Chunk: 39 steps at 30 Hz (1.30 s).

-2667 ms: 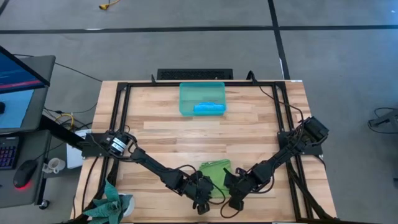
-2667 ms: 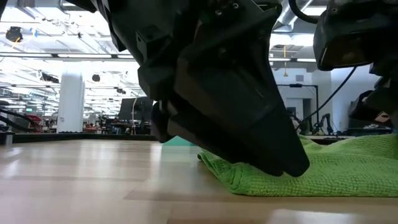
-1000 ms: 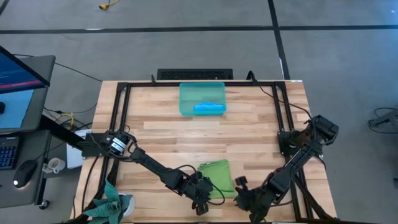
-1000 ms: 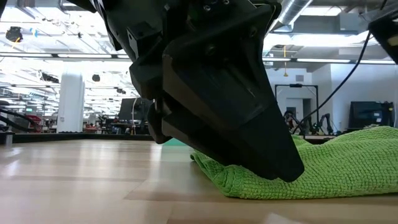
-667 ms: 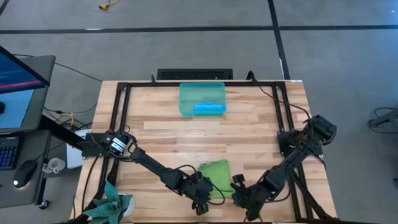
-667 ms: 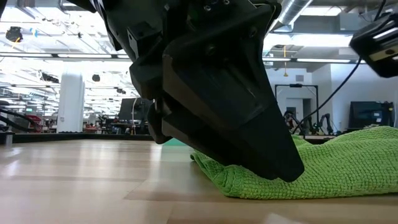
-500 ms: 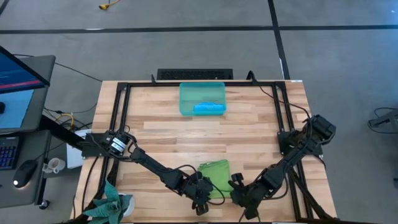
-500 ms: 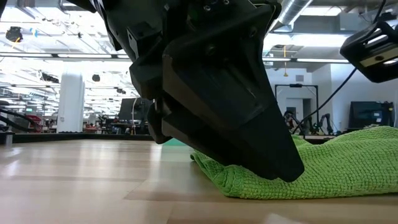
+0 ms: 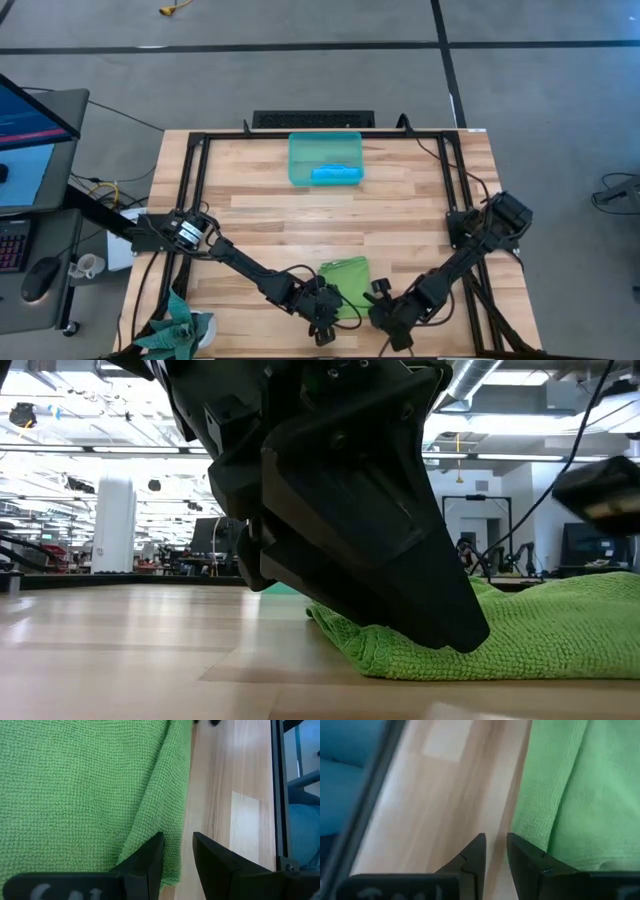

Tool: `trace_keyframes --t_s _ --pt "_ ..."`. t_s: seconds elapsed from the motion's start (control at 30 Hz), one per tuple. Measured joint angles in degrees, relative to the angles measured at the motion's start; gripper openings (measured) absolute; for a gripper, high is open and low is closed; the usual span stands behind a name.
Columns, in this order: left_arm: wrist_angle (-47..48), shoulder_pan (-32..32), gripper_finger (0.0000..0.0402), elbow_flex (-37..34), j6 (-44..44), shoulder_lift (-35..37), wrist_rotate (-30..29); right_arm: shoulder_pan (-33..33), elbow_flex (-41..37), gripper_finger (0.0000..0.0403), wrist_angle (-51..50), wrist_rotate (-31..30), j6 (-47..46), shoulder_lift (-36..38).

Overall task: Roll microfiber towels into tight, uniform cylinder then place into a basket
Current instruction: Roll the green microfiber cloth

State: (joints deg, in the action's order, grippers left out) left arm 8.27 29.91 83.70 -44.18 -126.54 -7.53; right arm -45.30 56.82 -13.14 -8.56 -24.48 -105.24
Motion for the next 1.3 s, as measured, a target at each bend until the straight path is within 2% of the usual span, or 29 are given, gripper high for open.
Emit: trace_keyframes --t_s 0.63,0.97,1.3 --pt "0.0 0.0 0.0102 0.0 -0.3 0.0 0.0 1.9 1.8 0.0102 -0.9 -0.5 -1.3 -0.4" --pt "0.0 0.0 0.0102 0.0 -0.3 0.0 0.0 5.8 1.9 0.0102 -4.0 -0.9 -8.4 -0.4" --pt "0.4 0.0 0.0102 0.0 0.4 0.0 0.0 6.8 0.3 0.0102 -3.2 0.6 -17.5 -0.7"
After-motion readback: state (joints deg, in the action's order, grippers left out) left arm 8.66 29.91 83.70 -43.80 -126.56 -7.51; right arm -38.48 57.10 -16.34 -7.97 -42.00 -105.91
